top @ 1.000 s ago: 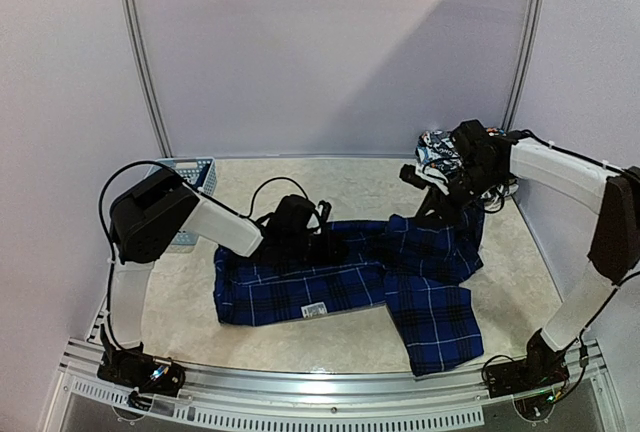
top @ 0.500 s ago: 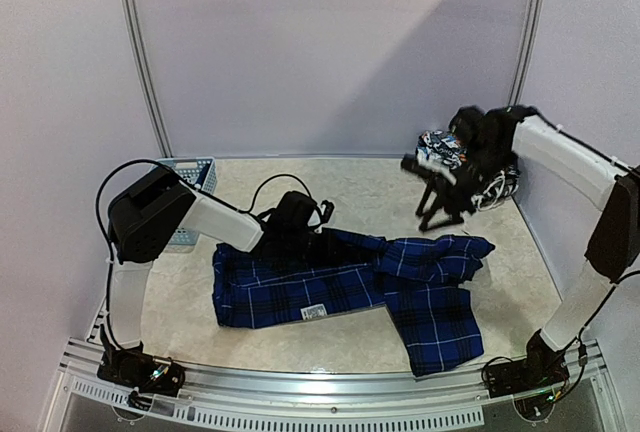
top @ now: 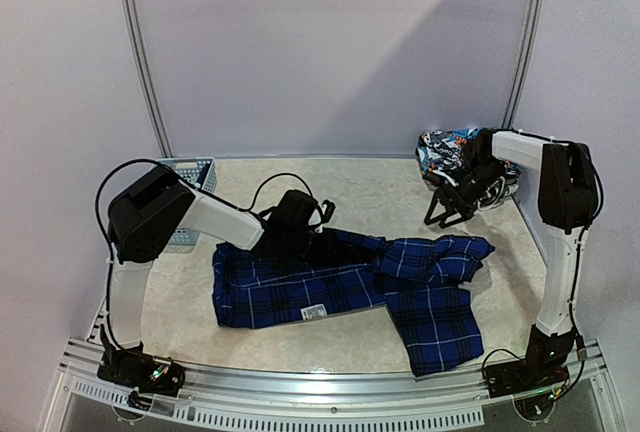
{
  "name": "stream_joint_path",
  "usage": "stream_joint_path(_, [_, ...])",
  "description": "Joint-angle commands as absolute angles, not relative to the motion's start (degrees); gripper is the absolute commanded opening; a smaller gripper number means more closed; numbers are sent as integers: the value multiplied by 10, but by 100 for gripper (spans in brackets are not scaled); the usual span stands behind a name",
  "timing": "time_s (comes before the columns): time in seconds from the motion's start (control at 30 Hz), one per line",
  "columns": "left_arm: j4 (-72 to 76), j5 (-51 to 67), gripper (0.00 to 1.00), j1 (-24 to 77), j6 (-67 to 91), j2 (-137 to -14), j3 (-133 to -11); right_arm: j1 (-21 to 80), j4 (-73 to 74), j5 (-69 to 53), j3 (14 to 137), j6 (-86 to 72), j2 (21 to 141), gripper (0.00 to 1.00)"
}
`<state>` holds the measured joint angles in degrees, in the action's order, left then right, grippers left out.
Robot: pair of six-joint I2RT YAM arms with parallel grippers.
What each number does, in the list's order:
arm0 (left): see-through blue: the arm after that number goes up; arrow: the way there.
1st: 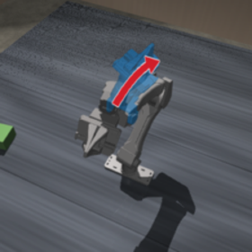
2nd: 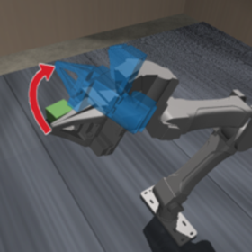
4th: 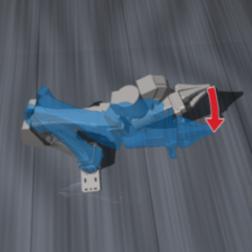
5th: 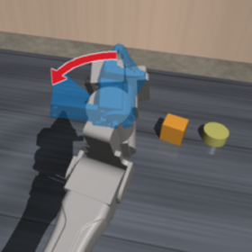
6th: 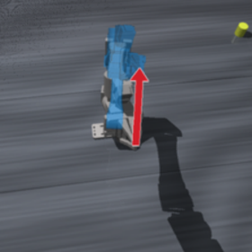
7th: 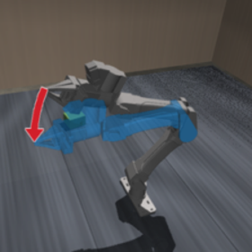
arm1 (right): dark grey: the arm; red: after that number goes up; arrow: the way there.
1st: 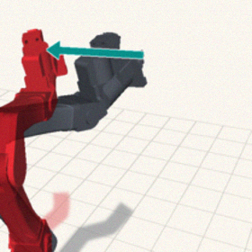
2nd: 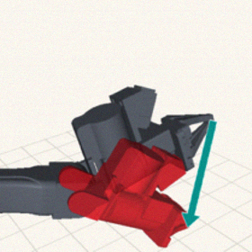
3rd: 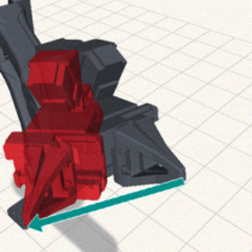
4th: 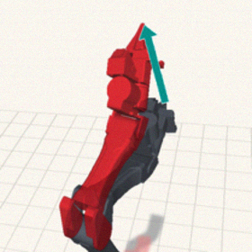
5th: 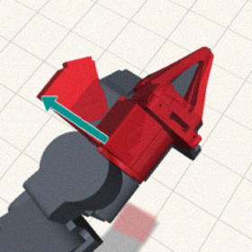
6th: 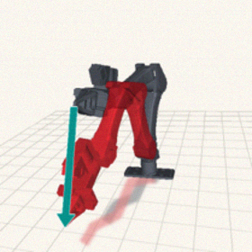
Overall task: Fold and stack the mixed laundry pile
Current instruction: Adjust the rectangle-folded shirt at the center of the board.
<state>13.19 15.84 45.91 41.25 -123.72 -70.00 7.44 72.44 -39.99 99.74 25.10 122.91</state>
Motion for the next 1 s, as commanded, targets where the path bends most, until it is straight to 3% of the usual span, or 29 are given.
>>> stream_joint_path(0.0, [69,158,20,454,399,-1245,-698,44,796,-405,971,225,1186,99])
stream_joint_path(0.43, [83,165,20,454,406,-1254,-688,43,780,-461,902,233,1145,99])
stream_joint_path(0.6, [82,166,20,454,404,-1256,-688,42,728,-416,887,233,1058,99])
stream_joint_path(0.77, [85,168,20,455,407,-1262,-689,40,738,-481,849,226,999,99])
stream_joint_path(0.97, [86,168,20,455,407,-1259,-686,40,750,-453,802,173,1017,92])
